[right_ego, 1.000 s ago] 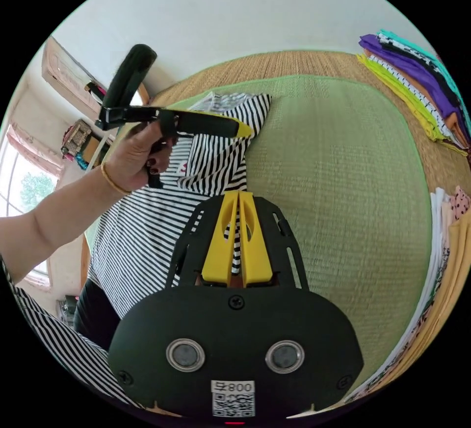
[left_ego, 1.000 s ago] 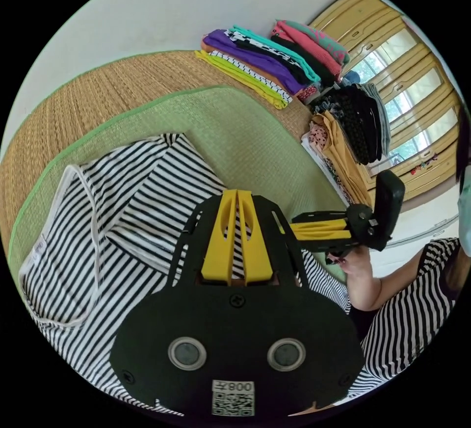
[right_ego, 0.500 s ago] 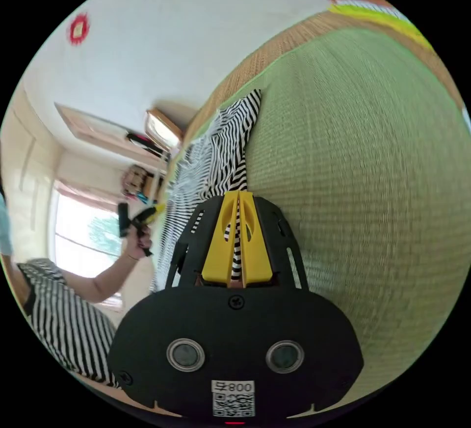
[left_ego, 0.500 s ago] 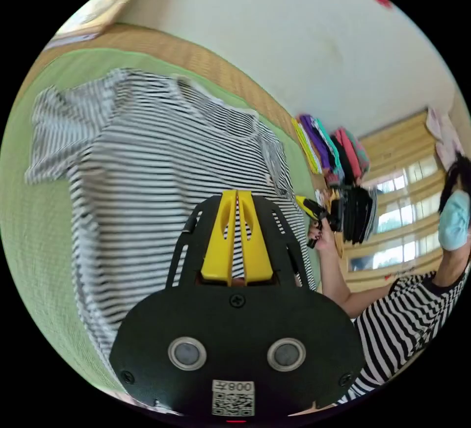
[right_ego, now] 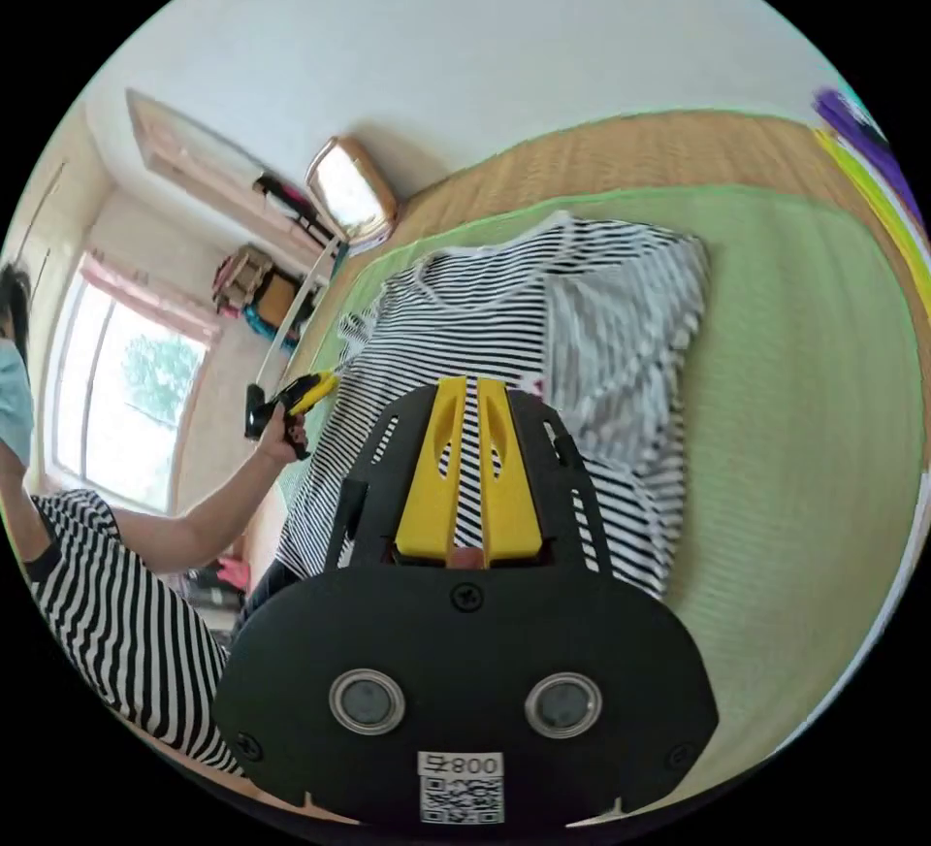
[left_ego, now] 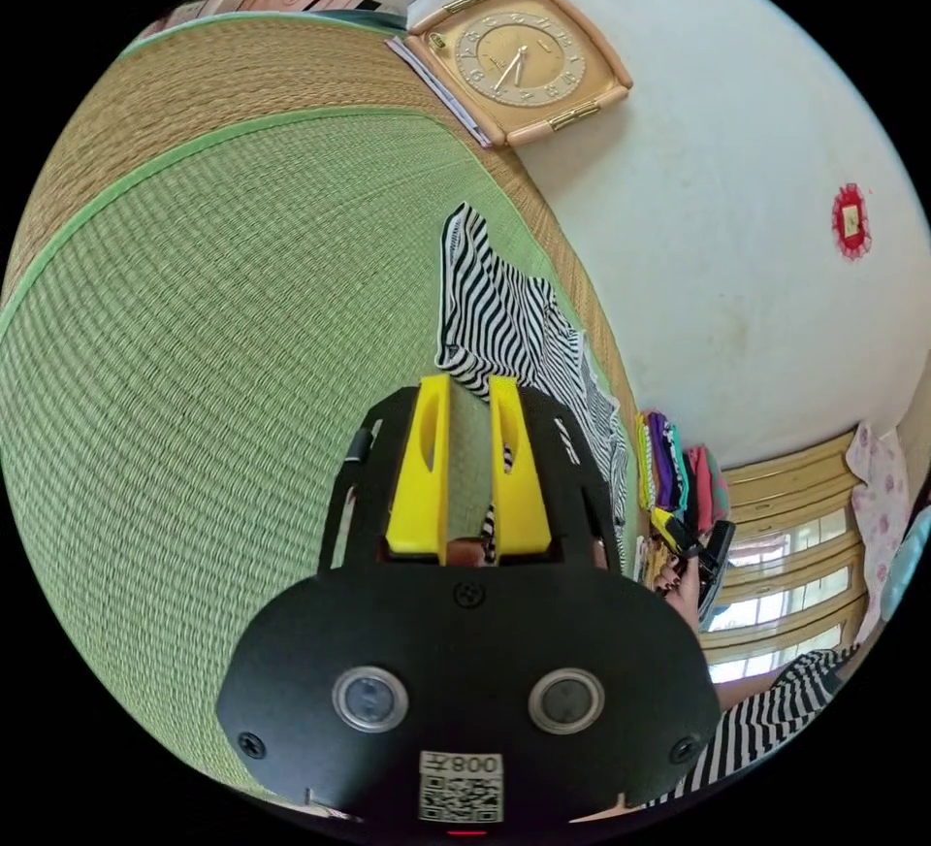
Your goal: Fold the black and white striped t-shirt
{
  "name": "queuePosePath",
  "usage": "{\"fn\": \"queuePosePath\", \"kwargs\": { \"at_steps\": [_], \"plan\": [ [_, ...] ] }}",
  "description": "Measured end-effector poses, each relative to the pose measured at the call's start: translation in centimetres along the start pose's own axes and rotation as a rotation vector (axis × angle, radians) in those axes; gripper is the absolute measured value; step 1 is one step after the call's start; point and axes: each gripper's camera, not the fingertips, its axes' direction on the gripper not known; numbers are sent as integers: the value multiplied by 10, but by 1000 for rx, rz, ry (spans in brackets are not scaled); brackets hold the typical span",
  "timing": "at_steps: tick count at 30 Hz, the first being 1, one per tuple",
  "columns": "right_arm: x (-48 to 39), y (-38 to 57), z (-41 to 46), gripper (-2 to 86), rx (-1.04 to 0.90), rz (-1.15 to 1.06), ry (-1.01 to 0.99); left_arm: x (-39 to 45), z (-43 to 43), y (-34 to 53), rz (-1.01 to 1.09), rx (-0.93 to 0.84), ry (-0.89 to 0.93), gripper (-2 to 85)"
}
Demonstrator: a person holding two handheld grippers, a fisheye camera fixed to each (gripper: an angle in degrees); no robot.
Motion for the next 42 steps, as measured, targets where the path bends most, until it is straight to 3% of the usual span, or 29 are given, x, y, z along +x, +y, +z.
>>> {"fn": "queuePosePath", "kwargs": {
  "at_steps": [8, 12, 23, 31, 42],
  "plan": [
    [-133, -41, 235, 68, -240, -387, 19, -42, -28, -6, 6, 61, 53, 79],
    [-163, -41, 321, 78, -305, -470, 19, -59, -31, -12, 11, 38, 60, 46],
    [-213, -31, 529, 88, -349, -674, 279, -104, -50, -14, 50, 47, 154, 15],
    [-192, -12, 629, 94, -473, -692, 368, -121, -62, -15, 110, 56, 206, 15],
    [-151, -20, 638, 18, -450, -705, 424, -137, -68, -13, 106, 34, 209, 15]
  ]
}}
